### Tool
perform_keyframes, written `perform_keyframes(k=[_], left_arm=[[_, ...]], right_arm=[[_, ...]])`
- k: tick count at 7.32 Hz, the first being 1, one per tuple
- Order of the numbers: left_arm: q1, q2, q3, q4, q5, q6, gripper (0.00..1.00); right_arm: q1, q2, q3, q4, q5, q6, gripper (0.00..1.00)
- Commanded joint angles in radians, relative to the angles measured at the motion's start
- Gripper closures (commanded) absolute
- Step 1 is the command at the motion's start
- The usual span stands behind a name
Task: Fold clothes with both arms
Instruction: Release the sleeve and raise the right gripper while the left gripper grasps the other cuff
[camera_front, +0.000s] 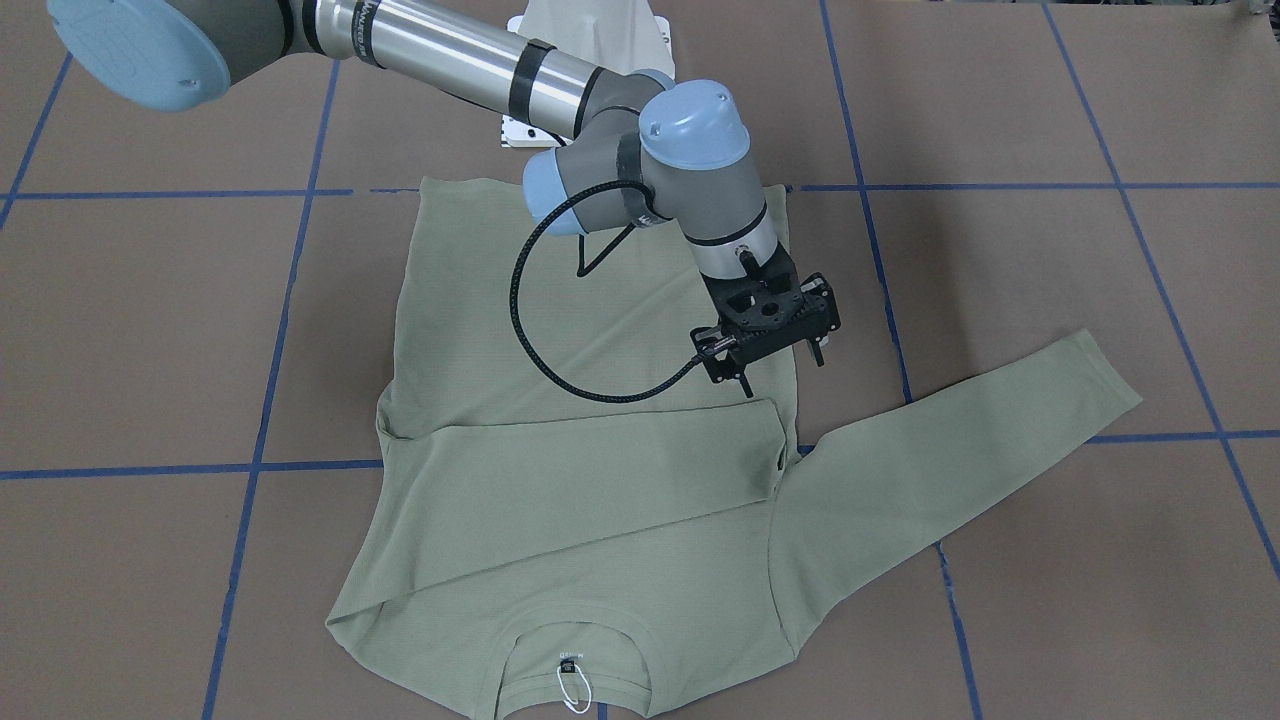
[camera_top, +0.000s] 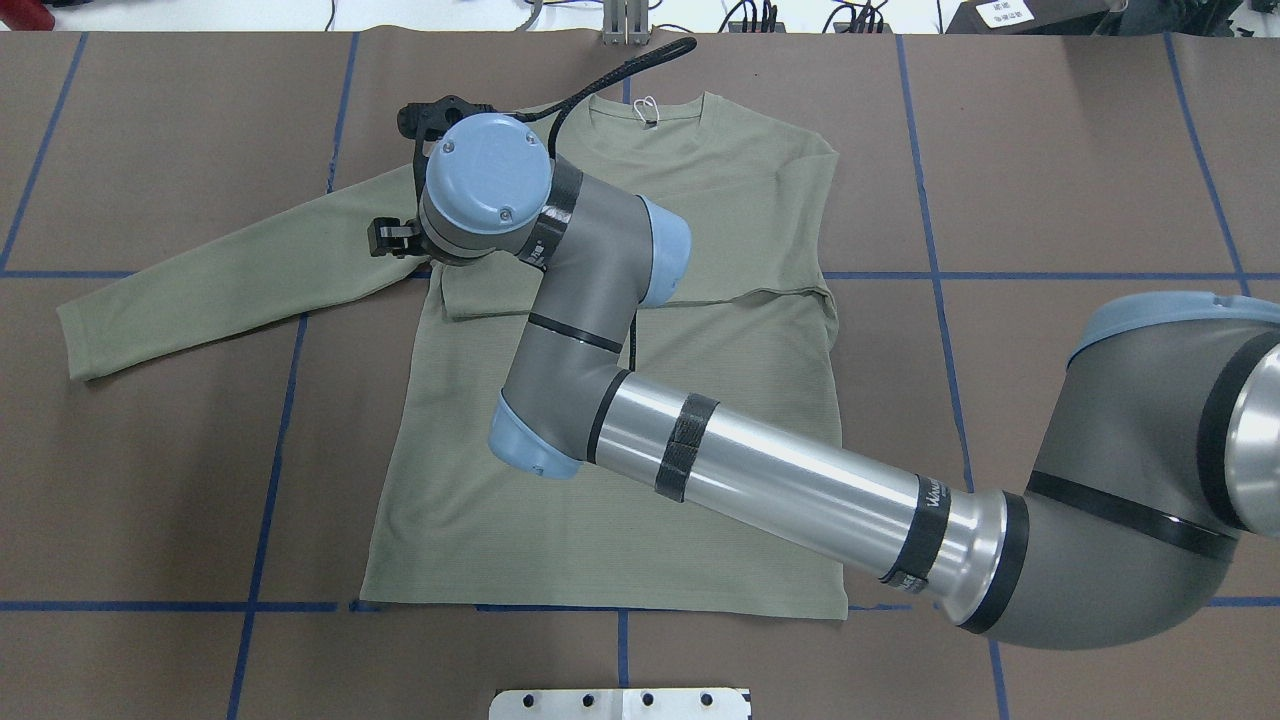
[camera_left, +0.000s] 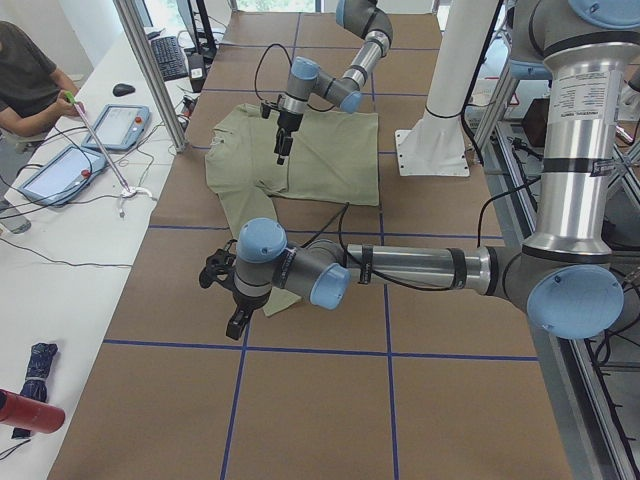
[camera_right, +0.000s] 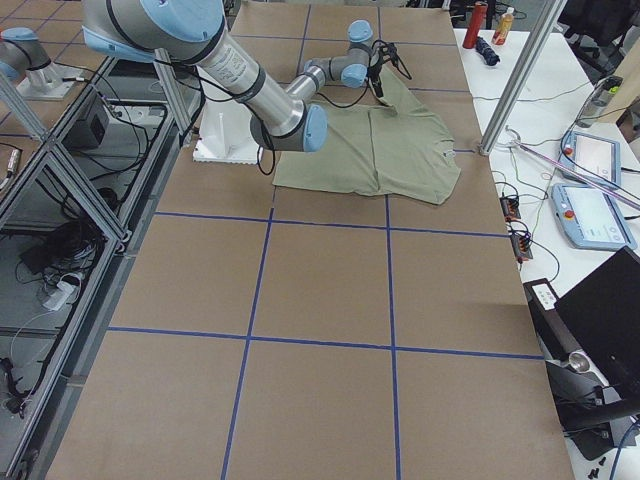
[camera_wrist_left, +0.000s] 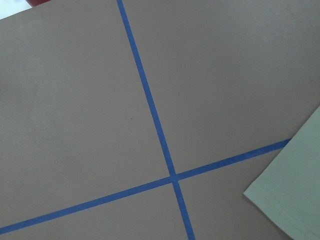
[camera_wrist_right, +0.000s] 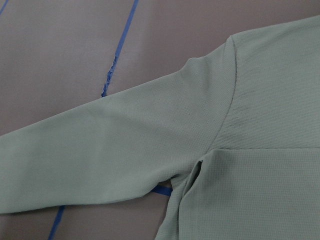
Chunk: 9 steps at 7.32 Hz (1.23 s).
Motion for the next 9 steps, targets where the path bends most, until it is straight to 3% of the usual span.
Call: perform_keyframes(k=[1,3,4,5,7,9], left_arm=[[0.101,0.002,0.018,-0.122,0.01,-0.252,0.0],[0.237,0.052,0.047,-0.359,0.087,-0.553,0.0],[0.311,0.068,0.045,-0.432,0.146,-0.693,0.0],[0.369,0.075,0.045,-0.46,0.192,-0.786,0.0],[0.454,0.075,0.048,-0.463,0.29,-0.958,0.0],[0.512,0.071,0.099,-0.469,0.361,-1.014,0.0]], right_arm=[[0.077,-0.039,0.131,-0.284,0.126,-0.008,0.0],[0.172,-0.146,0.297,-0.481,0.272,-0.055,0.0],[0.215,-0.249,0.396,-0.507,0.274,-0.068,0.0],[0.263,-0.317,0.444,-0.553,0.313,-0.071,0.0],[0.332,-0.385,0.565,-0.767,0.344,-0.298,0.0],[0.366,-0.493,0.679,-0.805,0.363,-0.393,0.0]])
